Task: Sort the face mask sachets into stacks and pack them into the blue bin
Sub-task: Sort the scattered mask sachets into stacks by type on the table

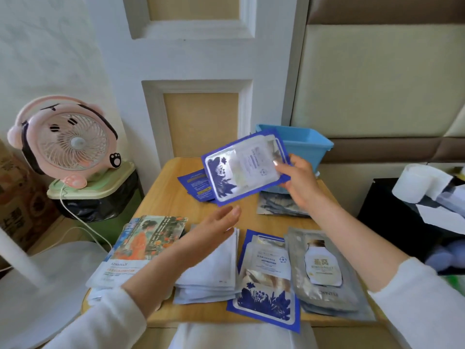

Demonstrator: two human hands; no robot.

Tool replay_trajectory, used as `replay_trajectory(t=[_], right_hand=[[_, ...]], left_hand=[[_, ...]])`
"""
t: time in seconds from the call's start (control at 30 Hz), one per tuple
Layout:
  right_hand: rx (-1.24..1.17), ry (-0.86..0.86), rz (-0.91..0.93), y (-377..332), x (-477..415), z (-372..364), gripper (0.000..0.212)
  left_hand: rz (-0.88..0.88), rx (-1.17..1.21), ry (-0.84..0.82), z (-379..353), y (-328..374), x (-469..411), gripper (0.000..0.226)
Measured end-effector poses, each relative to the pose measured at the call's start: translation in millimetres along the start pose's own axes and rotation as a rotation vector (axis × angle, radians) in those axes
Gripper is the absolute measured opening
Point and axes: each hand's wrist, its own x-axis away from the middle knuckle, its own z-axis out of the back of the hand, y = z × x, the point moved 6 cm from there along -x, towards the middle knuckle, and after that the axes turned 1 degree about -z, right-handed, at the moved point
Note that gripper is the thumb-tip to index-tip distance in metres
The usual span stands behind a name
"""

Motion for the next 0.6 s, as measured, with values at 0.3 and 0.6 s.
replay_trajectory(t=[0.3,0.6], right_hand=[[0.173,-0.390,-0.237,59,59,15,0.037],[1.016,-0.528,0.060,79,68,44,0.026]], left_hand=[[-0.137,0.643,0.393,3,6,-36,0.006],[-0.122,0.408,0.424,2,1,-42,0.021]])
